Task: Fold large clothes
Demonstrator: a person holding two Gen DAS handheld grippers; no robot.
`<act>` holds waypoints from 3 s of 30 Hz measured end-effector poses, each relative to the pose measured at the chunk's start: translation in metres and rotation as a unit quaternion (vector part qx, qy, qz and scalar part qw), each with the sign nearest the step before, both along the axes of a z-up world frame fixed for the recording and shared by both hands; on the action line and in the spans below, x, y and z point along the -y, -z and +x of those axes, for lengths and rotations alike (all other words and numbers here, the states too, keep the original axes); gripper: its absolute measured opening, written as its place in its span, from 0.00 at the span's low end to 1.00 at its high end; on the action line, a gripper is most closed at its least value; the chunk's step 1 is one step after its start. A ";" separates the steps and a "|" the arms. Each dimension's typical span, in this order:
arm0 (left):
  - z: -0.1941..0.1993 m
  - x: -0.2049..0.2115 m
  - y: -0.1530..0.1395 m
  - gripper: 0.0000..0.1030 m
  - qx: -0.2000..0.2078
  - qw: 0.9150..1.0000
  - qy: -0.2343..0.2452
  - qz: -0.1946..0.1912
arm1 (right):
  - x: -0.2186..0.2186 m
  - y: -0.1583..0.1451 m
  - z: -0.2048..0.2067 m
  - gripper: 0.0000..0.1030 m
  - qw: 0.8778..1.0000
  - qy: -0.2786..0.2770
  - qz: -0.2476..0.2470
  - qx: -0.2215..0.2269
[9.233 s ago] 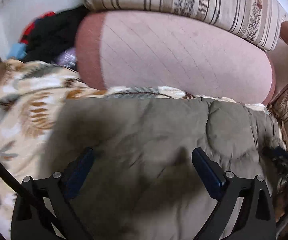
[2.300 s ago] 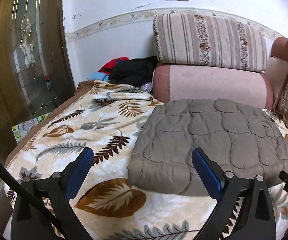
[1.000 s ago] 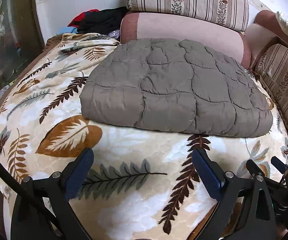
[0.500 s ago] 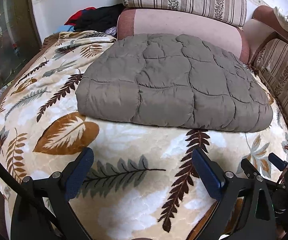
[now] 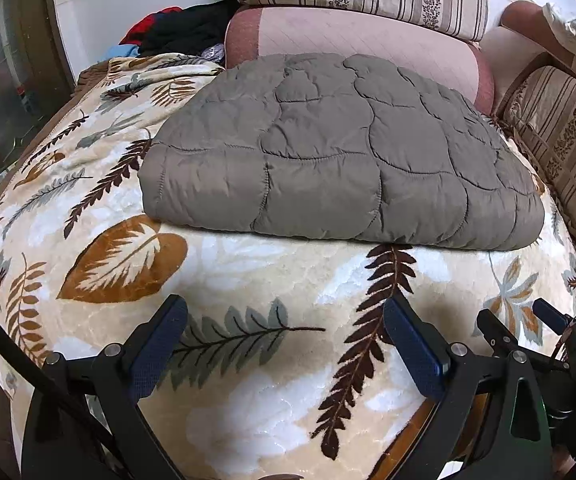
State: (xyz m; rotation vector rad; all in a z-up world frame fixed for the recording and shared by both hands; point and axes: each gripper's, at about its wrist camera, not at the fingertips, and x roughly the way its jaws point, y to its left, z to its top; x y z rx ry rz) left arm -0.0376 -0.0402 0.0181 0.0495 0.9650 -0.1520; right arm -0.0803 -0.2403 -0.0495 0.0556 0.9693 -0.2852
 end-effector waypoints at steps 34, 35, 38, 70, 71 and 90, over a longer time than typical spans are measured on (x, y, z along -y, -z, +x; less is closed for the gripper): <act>0.002 0.002 0.016 0.95 -0.041 0.999 0.014 -0.024 | -0.005 0.012 -0.008 0.89 1.000 0.003 0.009 -0.023; 0.002 0.002 0.017 0.95 -0.043 0.999 0.014 -0.025 | -0.005 0.012 -0.008 0.89 1.000 0.003 0.010 -0.024; 0.002 0.003 0.017 0.95 -0.040 0.999 0.014 -0.022 | -0.006 0.012 -0.007 0.89 1.000 0.003 0.010 -0.024; -0.006 0.013 0.022 0.95 -0.039 0.999 0.036 -0.011 | -0.007 0.008 -0.006 0.89 1.000 0.006 0.006 -0.018; -0.006 0.013 0.023 0.95 -0.039 0.999 0.035 -0.011 | -0.008 0.009 -0.006 0.89 1.000 0.007 0.007 -0.018; -0.007 0.013 0.026 0.95 -0.038 0.999 0.036 -0.011 | -0.016 0.011 -0.005 0.90 1.000 -0.003 -0.001 -0.014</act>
